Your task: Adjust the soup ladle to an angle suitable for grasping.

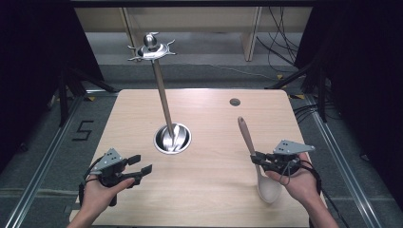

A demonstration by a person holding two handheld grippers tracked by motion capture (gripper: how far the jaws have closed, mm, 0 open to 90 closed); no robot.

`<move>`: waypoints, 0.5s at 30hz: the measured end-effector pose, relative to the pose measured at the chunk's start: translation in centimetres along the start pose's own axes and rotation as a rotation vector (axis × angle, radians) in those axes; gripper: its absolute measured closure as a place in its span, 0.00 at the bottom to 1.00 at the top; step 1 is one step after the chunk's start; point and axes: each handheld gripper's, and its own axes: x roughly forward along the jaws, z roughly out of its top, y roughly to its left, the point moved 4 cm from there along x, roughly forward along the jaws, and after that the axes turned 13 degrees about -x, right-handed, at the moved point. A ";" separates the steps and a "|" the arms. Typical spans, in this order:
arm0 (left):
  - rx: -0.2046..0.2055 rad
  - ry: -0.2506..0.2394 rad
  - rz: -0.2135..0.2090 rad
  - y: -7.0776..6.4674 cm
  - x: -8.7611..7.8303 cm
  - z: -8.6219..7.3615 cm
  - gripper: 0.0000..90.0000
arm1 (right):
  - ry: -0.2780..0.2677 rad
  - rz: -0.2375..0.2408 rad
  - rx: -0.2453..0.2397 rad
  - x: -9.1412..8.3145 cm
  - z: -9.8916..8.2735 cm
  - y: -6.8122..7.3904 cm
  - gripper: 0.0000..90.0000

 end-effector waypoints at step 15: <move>0.055 -0.075 -0.085 -3.3 1.6 4.3 0.38 | -0.072 -0.036 -0.026 -0.5 1.8 0.1 0.87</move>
